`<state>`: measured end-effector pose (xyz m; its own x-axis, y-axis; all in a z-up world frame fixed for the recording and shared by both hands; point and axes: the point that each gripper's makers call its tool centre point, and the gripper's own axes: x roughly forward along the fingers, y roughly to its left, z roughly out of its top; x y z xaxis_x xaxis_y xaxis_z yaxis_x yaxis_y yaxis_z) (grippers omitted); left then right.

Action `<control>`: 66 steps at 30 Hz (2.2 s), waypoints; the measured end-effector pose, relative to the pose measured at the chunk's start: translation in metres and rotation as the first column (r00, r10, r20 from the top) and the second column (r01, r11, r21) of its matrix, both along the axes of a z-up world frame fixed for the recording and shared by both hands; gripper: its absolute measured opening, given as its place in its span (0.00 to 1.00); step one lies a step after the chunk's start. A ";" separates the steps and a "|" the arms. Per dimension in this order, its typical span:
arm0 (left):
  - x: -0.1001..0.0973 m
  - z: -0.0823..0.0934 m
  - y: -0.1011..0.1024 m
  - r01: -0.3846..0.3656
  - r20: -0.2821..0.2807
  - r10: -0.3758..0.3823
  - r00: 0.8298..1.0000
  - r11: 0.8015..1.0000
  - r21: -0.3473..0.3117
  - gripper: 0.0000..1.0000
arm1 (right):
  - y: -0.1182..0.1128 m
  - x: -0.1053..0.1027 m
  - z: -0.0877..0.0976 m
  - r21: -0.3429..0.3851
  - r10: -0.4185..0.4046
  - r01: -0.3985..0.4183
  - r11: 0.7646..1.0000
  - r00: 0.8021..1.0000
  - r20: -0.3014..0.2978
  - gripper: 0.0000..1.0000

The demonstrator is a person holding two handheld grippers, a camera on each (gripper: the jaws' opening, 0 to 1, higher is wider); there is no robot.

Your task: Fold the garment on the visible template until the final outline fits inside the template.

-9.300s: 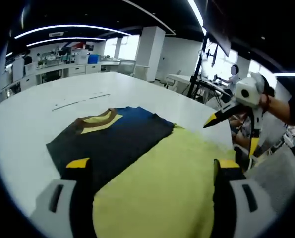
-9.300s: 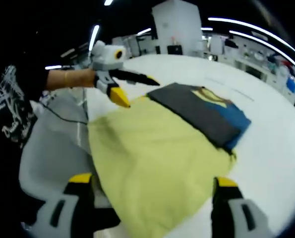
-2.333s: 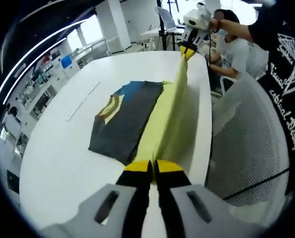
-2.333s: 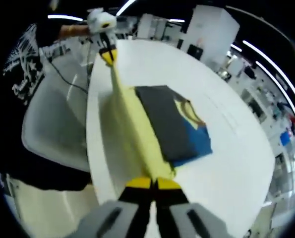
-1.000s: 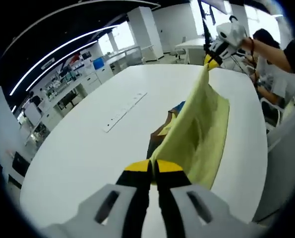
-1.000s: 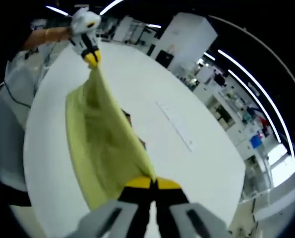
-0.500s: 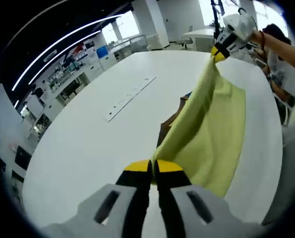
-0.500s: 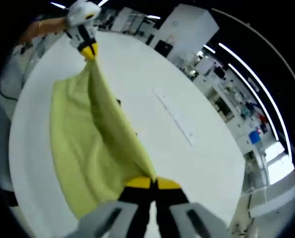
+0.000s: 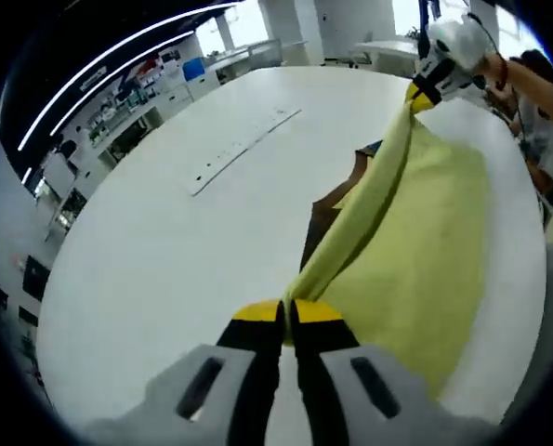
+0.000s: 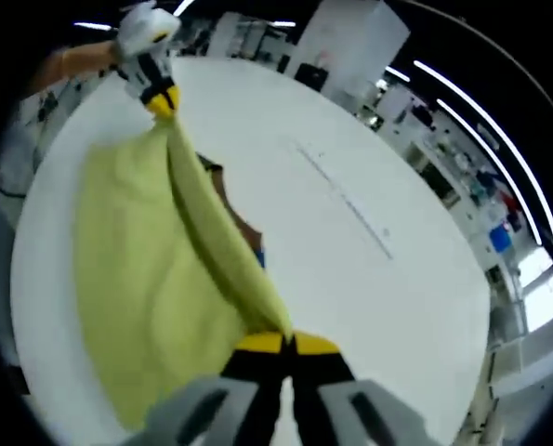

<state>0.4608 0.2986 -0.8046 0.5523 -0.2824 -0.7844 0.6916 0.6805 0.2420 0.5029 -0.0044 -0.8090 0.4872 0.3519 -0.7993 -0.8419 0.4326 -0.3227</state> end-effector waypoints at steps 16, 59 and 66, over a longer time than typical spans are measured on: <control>0.011 -0.027 0.011 -0.118 -0.073 0.110 0.991 0.987 -0.113 0.05 | -0.001 0.008 -0.037 -0.006 0.002 -0.003 1.000 0.998 -0.069 0.00; -0.001 -0.036 0.017 0.138 0.062 -0.137 0.989 0.990 -0.013 0.11 | -0.014 0.004 -0.034 -0.088 0.071 -0.067 0.994 0.997 0.035 0.07; 0.001 -0.038 0.011 0.123 0.072 -0.123 0.990 0.992 0.015 0.00 | -0.015 0.004 -0.036 -0.098 0.053 -0.049 0.994 0.998 0.041 0.01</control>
<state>0.4620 0.3091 -0.8430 0.5692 -0.3433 -0.7471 0.7503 0.5884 0.3013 0.5067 -0.0194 -0.8446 0.5052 0.2997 -0.8093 -0.8466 0.3542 -0.3972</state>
